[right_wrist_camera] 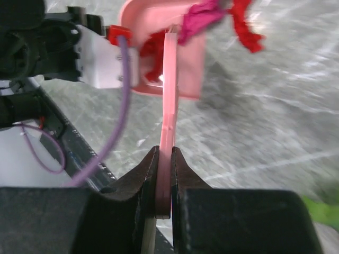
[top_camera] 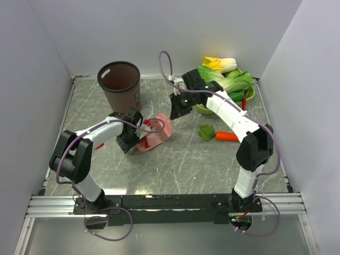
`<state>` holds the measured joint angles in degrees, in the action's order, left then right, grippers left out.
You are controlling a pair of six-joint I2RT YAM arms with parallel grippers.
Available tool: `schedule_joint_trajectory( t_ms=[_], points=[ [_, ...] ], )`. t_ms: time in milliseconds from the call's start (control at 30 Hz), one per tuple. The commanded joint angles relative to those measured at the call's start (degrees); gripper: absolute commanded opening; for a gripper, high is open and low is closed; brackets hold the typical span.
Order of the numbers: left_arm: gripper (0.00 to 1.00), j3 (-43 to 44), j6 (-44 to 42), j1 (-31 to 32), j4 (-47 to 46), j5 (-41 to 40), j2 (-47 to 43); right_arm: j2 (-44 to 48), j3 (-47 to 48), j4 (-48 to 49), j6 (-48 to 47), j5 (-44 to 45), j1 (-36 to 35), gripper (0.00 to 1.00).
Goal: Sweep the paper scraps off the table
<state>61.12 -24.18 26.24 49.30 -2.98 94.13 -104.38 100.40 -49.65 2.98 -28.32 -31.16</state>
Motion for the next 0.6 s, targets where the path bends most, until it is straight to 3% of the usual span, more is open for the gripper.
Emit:
schedule_joint_trajectory(
  t_ms=[0,100,300,567],
  points=[
    [0.01,-1.71,1.68,0.22,-1.75,0.08,-1.84,5.76,1.47,-0.81,-4.39,7.37,3.03,0.00],
    [0.01,-0.84,3.17,0.21,0.62,0.43,-2.46,4.02,3.30,0.60,-6.67,17.73,3.73,0.00],
    [0.01,-0.12,5.81,0.21,3.61,0.35,-3.86,-4.14,10.77,3.24,-9.04,26.45,3.13,0.00],
    [0.01,-2.32,5.55,0.22,3.26,-1.15,-3.34,-16.63,20.27,3.68,-12.30,26.39,-1.88,0.00]
  ],
)
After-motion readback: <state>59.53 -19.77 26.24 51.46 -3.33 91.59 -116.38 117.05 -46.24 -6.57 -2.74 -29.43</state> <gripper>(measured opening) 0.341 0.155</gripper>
